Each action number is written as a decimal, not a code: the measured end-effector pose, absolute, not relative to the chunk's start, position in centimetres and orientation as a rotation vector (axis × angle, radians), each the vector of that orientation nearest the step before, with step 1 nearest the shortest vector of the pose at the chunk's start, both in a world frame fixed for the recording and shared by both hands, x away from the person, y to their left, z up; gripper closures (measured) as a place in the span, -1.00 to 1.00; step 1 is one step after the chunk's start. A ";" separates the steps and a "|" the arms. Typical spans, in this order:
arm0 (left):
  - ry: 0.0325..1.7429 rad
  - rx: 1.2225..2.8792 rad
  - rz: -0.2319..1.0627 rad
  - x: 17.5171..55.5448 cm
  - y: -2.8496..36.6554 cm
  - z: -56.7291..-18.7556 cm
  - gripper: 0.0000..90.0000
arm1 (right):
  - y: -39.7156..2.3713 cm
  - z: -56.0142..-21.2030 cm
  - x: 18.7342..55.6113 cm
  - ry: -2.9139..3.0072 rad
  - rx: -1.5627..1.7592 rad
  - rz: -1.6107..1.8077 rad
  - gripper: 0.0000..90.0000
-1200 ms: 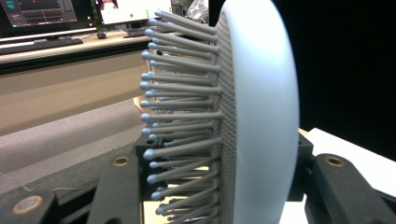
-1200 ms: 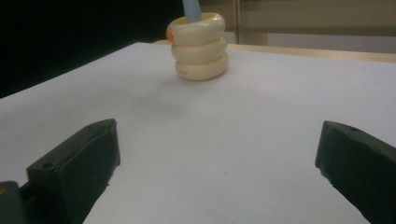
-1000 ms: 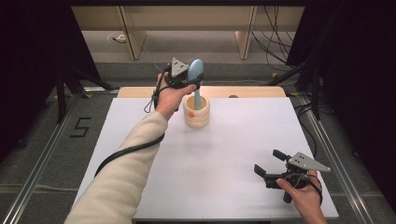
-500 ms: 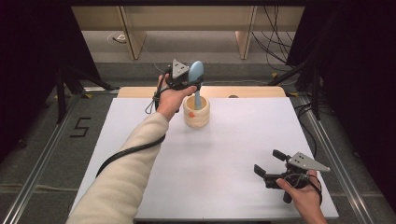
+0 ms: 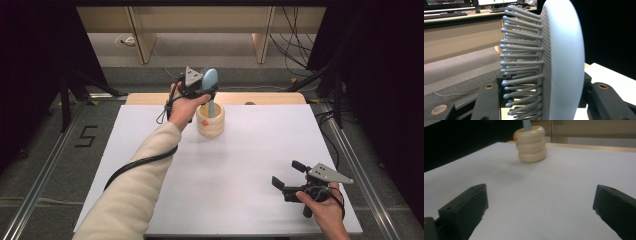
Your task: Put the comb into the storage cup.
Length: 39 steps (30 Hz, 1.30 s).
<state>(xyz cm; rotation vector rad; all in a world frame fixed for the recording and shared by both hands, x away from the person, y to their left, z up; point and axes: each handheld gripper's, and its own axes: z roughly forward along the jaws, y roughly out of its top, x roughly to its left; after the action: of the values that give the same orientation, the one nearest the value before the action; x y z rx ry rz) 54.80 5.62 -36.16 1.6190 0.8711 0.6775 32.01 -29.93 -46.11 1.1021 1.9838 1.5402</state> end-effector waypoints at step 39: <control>0.924 1.626 0.624 55.2 4.9 -38.7 0.07 | -29.9 -46.2 32.1 1.991 1.109 1.542 -0.97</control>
<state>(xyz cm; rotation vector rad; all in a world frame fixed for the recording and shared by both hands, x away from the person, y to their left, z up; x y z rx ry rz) 55.17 4.89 -38.65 1.6264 0.9235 0.6245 32.06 -29.91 -46.21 1.1090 1.9912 1.5422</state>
